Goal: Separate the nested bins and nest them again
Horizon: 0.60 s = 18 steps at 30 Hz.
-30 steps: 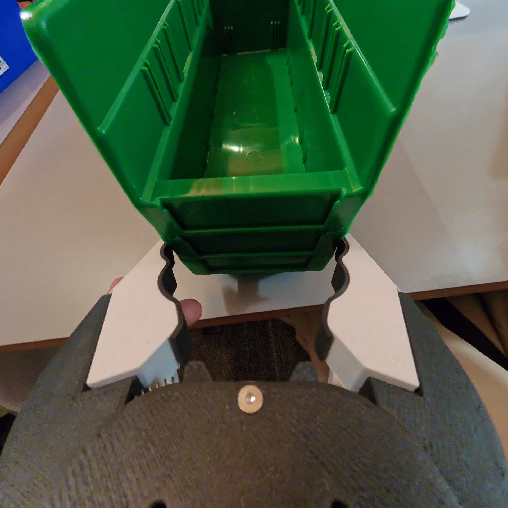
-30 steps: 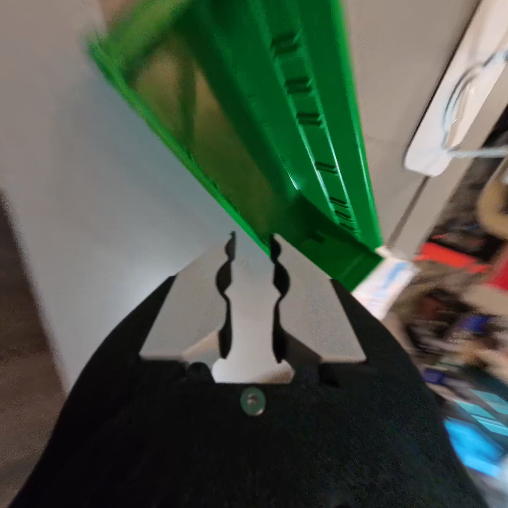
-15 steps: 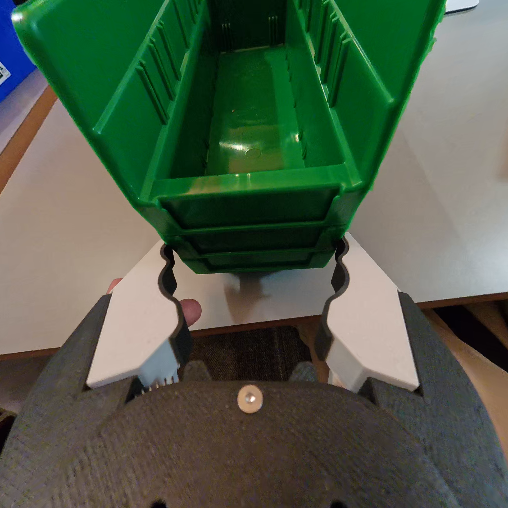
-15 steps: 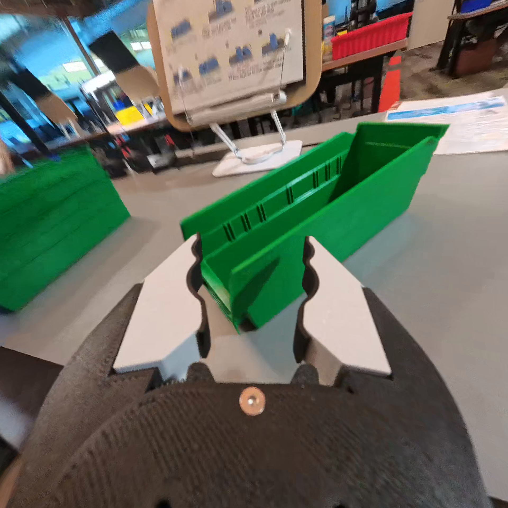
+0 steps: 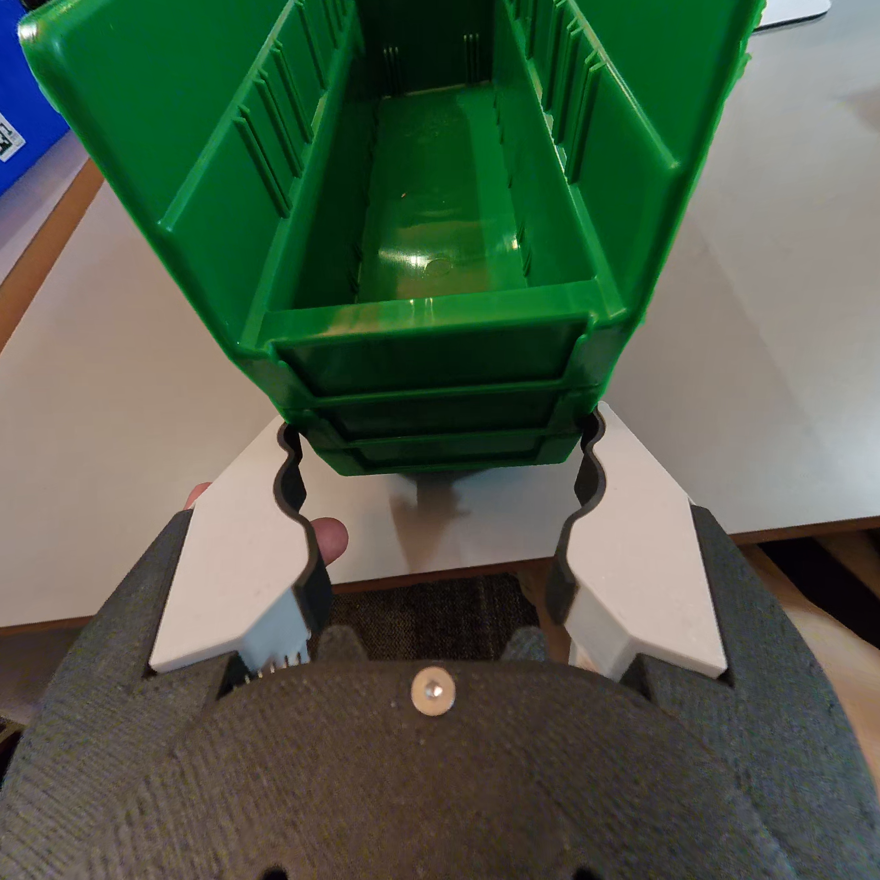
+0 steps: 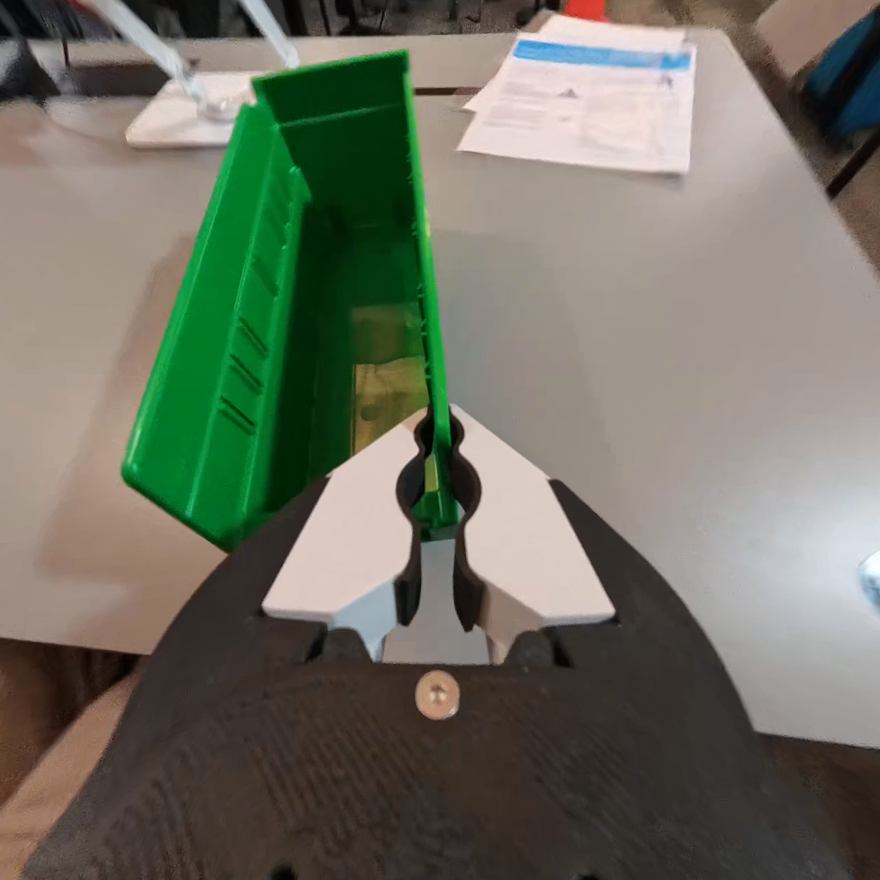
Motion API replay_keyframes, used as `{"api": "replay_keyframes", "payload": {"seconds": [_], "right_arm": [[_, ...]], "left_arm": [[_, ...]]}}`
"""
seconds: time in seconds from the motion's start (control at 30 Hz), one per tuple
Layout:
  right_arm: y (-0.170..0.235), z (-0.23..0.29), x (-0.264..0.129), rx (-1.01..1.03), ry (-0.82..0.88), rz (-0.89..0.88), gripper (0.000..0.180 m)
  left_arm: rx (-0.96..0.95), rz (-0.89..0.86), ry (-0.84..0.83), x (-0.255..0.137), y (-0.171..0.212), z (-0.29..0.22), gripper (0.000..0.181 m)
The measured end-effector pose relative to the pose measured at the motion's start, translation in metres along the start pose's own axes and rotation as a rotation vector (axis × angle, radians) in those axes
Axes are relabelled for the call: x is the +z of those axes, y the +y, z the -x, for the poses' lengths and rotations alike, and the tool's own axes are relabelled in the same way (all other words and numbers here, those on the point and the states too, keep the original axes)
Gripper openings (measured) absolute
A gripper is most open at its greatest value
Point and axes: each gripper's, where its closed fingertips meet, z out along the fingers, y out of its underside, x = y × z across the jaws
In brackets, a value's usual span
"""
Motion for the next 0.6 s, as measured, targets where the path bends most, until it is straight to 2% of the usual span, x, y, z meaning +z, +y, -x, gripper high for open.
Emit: {"api": "replay_keyframes", "payload": {"seconds": [0.03, 0.1, 0.13, 0.27, 0.5, 0.6], "right_arm": [[0.004, -0.007, 0.000, 0.091, -0.023, -0.007, 0.002], [0.005, -0.014, -0.001, 0.237, -0.057, -0.044, 0.001], [0.007, -0.019, -0.003, 0.246, -0.031, -0.039, 0.002], [0.017, -0.023, -0.016, 0.114, 0.064, -0.001, 0.002], [0.024, -0.016, -0.029, -0.096, 0.102, 0.080, 0.003], [0.028, -0.010, -0.034, -0.037, 0.030, 0.080, 0.003]], "left_arm": [[-0.001, 0.000, -0.001, 0.001, 0.000, 0.000, 0.118], [-0.001, 0.003, -0.006, 0.001, -0.001, -0.001, 0.118], [-0.001, 0.003, -0.008, 0.001, -0.001, -0.001, 0.118], [-0.003, 0.009, -0.014, 0.002, 0.000, -0.001, 0.119], [0.000, 0.011, -0.020, 0.009, -0.004, -0.002, 0.118], [-0.005, 0.011, -0.019, 0.014, -0.007, -0.002, 0.118]]}}
